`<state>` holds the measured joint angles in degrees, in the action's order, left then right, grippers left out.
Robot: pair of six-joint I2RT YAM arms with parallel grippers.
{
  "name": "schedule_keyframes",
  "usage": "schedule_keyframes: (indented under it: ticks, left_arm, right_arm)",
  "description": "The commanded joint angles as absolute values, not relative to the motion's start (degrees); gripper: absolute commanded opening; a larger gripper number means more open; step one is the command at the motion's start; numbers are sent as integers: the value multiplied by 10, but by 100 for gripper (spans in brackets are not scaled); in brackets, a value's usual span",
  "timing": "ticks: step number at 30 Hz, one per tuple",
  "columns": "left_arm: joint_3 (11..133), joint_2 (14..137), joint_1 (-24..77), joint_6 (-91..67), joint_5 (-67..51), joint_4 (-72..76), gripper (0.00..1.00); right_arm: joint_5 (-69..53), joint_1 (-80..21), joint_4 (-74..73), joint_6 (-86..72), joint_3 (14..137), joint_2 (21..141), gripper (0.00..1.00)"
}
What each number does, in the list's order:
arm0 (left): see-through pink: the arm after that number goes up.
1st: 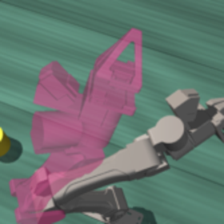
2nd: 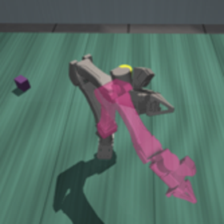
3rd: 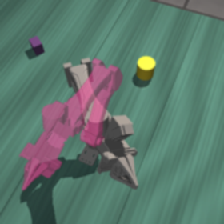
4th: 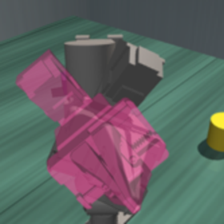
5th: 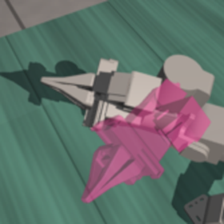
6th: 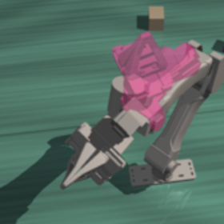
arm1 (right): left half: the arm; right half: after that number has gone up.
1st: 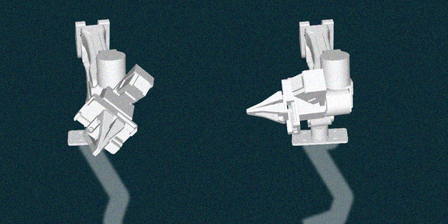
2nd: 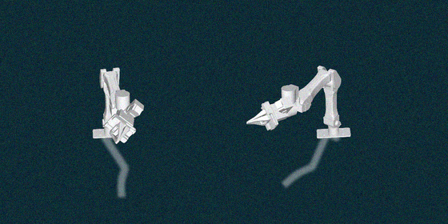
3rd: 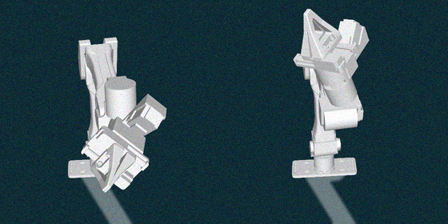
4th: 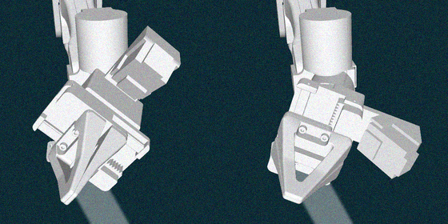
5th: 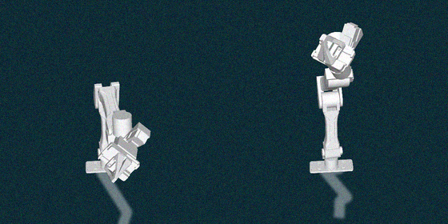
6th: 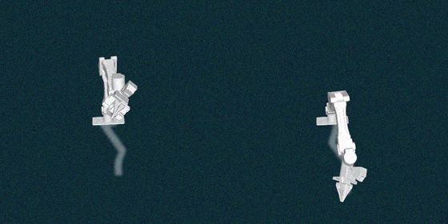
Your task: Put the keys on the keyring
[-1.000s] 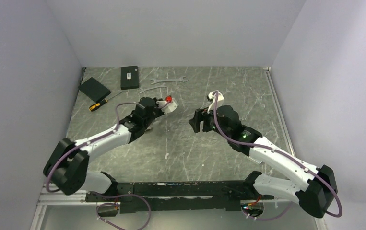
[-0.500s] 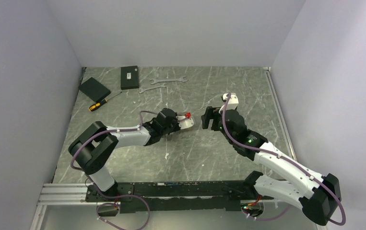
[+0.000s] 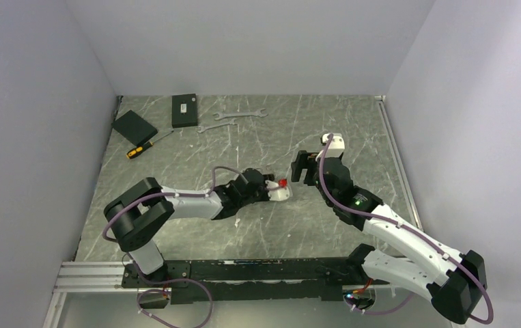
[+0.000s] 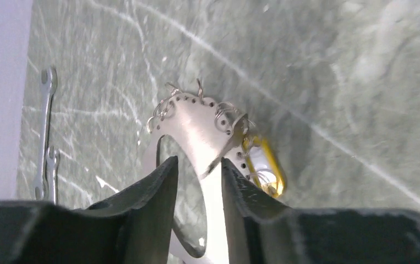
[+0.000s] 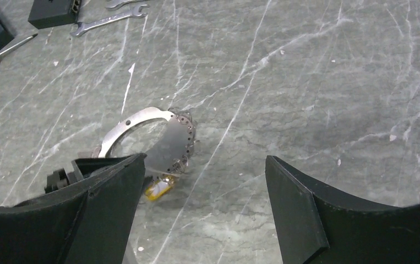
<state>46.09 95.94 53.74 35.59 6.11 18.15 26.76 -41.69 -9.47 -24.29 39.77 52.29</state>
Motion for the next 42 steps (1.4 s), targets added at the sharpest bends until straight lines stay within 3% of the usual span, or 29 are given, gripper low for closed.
schedule_keyframes:
  ticks: [1, 3, 12, 16, 22, 25, 30, 35, 38, 42]
  left_arm:
    - [440, 950, 573, 407, 87, 253, 51]
    - [433, 938, 579, 412, 99, 259, 56]
    - [409, 800, 578, 410, 167, 198, 62]
    - [399, 720, 557, 373, 302, 178, 79]
    - [385, 580, 534, 314, 377, 108, 95]
    - [405, 526, 532, 224, 438, 85, 96]
    - [459, 497, 529, 212, 430, -35, 97]
    - [377, 471, 520, 267, 430, 56, 97]
    - [395, 486, 512, 235, 418, -20, 94]
    - [388, 506, 512, 249, 416, -10, 94]
  right_arm:
    - [300, -415, -84, -244, 406, 520, 85]
    - [311, -414, -86, -240, 407, 516, 86]
    - [333, -411, -50, -248, 388, 484, 89]
    - [308, -411, 10, -240, 367, 458, 93]
    - [276, -411, 81, -234, 358, 436, 100]
    - [262, -411, 97, -228, 362, 456, 100]
    - [245, -411, 128, -223, 363, 496, 100]
    - [213, -411, 172, -226, 361, 528, 100]
    - [194, -411, 192, -226, 373, 558, 100]
    - [170, -412, 212, -222, 390, 599, 100]
